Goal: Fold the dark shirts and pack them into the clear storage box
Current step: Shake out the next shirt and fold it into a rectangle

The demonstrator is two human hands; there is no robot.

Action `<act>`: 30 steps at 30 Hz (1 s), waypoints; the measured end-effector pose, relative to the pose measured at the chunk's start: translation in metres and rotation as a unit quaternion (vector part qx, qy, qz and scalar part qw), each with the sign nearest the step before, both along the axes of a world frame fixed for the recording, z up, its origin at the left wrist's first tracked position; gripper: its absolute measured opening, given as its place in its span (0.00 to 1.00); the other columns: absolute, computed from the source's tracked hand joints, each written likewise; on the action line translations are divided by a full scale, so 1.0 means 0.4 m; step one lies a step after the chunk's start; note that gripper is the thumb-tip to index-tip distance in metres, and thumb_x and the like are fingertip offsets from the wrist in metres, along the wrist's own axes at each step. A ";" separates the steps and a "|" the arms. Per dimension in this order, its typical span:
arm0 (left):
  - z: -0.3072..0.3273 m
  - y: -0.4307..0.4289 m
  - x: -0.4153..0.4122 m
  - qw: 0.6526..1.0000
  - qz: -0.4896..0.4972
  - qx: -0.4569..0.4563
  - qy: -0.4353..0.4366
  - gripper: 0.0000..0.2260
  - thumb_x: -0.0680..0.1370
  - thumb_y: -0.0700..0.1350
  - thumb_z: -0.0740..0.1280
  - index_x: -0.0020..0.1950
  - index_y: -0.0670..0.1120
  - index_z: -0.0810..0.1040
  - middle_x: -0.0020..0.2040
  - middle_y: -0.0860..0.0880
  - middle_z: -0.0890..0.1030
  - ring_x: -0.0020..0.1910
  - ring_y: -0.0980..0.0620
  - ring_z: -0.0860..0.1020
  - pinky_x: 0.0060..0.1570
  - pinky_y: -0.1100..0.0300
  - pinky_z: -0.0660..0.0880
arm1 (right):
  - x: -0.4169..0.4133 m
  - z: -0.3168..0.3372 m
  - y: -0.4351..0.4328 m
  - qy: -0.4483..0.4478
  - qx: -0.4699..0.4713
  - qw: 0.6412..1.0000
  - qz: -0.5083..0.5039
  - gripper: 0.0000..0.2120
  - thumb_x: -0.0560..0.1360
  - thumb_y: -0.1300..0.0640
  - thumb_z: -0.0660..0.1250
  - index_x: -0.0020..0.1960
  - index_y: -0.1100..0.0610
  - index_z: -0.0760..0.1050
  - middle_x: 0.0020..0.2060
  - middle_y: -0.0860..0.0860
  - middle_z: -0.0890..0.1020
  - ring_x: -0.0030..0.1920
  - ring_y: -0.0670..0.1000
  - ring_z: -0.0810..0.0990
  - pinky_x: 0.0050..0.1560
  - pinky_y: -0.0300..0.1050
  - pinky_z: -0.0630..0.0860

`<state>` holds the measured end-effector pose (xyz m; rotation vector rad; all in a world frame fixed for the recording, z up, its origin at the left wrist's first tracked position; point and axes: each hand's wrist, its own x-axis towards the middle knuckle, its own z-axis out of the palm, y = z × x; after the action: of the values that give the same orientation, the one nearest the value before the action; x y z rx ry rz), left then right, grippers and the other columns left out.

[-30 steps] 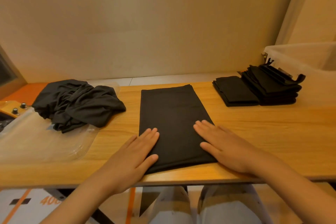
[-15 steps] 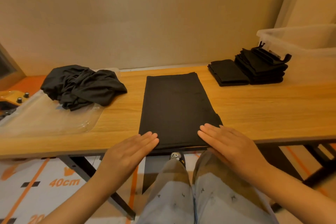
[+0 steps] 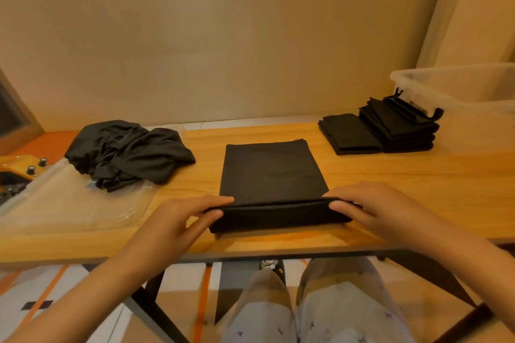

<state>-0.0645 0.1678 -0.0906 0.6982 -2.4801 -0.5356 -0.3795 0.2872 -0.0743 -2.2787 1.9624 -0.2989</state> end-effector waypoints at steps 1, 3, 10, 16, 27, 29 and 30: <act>0.015 -0.020 -0.015 1.000 0.010 0.028 0.009 0.13 0.78 0.60 0.61 0.61 0.63 0.76 0.54 0.66 0.80 0.53 0.66 0.78 0.53 0.70 0.74 | -0.004 0.018 -0.020 -0.030 0.016 0.999 -0.013 0.11 0.80 0.45 0.54 0.59 0.38 0.72 0.48 0.37 0.80 0.49 0.39 0.77 0.49 0.38 0.75; 0.044 -0.066 -0.049 0.995 0.031 0.086 0.027 0.08 0.78 0.49 0.65 0.55 0.59 0.79 0.50 0.65 0.81 0.50 0.64 0.80 0.50 0.68 0.76 | -0.015 0.046 -0.068 -0.095 0.021 0.995 -0.030 0.11 0.80 0.46 0.56 0.57 0.42 0.75 0.47 0.40 0.81 0.47 0.41 0.78 0.49 0.41 0.76; 0.111 -0.338 -0.164 0.981 0.076 0.166 -0.064 0.08 0.81 0.44 0.63 0.52 0.48 0.82 0.43 0.50 0.84 0.36 0.57 0.80 0.40 0.67 0.76 | -0.087 0.089 -0.348 -0.112 0.038 0.990 -0.080 0.09 0.79 0.48 0.62 0.47 0.49 0.80 0.41 0.48 0.81 0.42 0.48 0.79 0.45 0.47 0.77; 0.037 -0.533 -0.258 0.964 0.099 0.194 -0.151 0.05 0.79 0.44 0.66 0.51 0.50 0.81 0.48 0.55 0.81 0.45 0.56 0.79 0.46 0.65 0.77 | -0.151 -0.008 -0.544 -0.178 0.097 0.968 -0.147 0.04 0.76 0.54 0.69 0.51 0.50 0.78 0.43 0.48 0.80 0.44 0.48 0.80 0.37 0.37 0.76; 0.016 -0.549 -0.242 0.973 0.099 0.208 0.000 0.06 0.74 0.40 0.71 0.48 0.50 0.83 0.45 0.54 0.84 0.46 0.59 0.81 0.46 0.66 0.78 | -0.183 -0.033 -0.557 -0.241 0.048 0.961 -0.129 0.02 0.76 0.52 0.68 0.46 0.48 0.79 0.41 0.45 0.82 0.42 0.41 0.79 0.40 0.33 0.71; 0.016 -0.546 -0.254 0.973 0.099 0.203 0.045 0.06 0.74 0.40 0.71 0.48 0.50 0.83 0.44 0.54 0.84 0.45 0.58 0.82 0.48 0.67 0.78 | -0.182 -0.022 -0.555 -0.259 0.017 0.957 -0.130 0.02 0.75 0.52 0.68 0.45 0.49 0.80 0.40 0.45 0.81 0.40 0.37 0.79 0.37 0.31 0.70; 0.009 -0.547 -0.258 0.974 0.107 0.194 0.056 0.06 0.74 0.40 0.71 0.48 0.50 0.83 0.44 0.55 0.84 0.45 0.58 0.82 0.48 0.67 0.78 | -0.182 -0.022 -0.557 -0.264 -0.003 0.955 -0.136 0.02 0.76 0.52 0.68 0.45 0.49 0.80 0.39 0.45 0.81 0.40 0.37 0.78 0.36 0.31 0.69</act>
<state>-0.1679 -0.0511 -0.0871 1.0393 -2.1809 -0.9613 -0.4523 0.0646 -0.0833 -1.6783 1.9595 -0.8402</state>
